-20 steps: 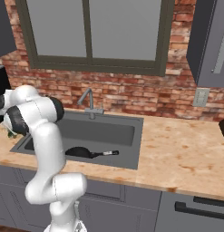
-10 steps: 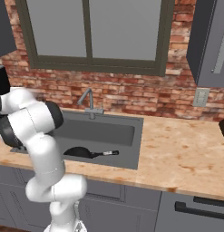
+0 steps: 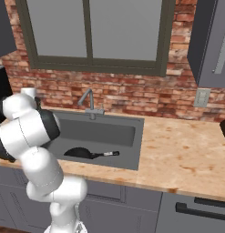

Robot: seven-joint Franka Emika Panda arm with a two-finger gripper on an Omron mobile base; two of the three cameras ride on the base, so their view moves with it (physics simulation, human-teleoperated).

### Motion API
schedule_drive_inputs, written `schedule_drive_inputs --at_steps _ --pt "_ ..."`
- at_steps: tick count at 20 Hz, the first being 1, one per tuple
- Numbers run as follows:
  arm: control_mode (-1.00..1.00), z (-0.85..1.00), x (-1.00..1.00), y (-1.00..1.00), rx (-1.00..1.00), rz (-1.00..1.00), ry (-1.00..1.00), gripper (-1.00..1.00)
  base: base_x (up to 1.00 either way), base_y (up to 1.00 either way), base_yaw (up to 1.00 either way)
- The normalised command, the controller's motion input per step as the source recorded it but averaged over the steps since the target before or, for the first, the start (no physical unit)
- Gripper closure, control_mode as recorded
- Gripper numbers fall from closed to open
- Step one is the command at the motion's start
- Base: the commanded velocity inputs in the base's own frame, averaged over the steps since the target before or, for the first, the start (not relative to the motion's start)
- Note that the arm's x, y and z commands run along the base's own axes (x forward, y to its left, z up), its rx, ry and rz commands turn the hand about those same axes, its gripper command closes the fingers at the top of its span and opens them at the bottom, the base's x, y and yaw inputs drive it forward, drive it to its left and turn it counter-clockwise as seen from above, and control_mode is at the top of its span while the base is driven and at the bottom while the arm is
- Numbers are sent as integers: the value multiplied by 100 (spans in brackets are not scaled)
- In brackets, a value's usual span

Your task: Pick the pan and sponge and place them into the sink. Then turn on the water.

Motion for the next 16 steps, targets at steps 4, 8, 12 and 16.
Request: schedule_drive_inputs --at_steps 4,8,12,16 --pt "-100 0 0 -50 -9 17 0 100 0 0 0" --pt "-100 0 0 -50 -14 13 -1 100 0 0 0" --pt "-100 -9 0 -41 -13 11 -4 100 0 0 0" --pt "-100 -17 1 -38 -12 11 -9 100 0 0 0"
